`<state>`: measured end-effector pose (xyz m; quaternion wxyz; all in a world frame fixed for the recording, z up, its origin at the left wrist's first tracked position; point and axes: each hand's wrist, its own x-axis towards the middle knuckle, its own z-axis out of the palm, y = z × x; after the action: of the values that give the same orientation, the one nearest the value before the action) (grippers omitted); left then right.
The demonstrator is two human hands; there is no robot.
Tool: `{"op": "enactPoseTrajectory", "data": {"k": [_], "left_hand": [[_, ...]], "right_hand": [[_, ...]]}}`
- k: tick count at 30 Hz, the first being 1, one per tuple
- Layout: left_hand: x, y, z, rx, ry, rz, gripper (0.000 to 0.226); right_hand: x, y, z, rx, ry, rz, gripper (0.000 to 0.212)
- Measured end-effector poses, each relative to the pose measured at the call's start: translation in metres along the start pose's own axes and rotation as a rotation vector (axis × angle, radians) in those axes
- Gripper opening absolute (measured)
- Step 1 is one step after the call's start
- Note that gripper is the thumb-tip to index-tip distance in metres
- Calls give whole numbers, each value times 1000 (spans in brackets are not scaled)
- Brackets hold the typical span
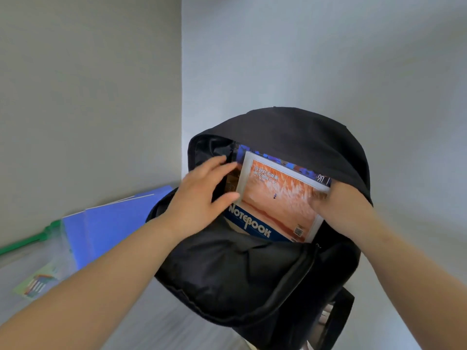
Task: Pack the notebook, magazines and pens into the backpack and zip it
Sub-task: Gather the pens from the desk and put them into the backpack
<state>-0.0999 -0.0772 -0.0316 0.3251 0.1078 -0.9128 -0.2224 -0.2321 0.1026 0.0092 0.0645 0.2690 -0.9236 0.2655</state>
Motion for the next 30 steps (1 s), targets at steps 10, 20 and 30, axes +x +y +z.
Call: {"op": "enactPoseTrajectory", "data": {"k": [10, 20, 30], "left_hand": [[96, 3, -17, 603, -48, 187, 37], [144, 40, -20, 404, 76, 119, 32], [119, 27, -19, 281, 79, 57, 31]], "right_hand": [[9, -1, 17, -452, 92, -91, 53], [16, -18, 15, -470, 55, -103, 45], [-21, 7, 35, 1004, 51, 314, 31]]}}
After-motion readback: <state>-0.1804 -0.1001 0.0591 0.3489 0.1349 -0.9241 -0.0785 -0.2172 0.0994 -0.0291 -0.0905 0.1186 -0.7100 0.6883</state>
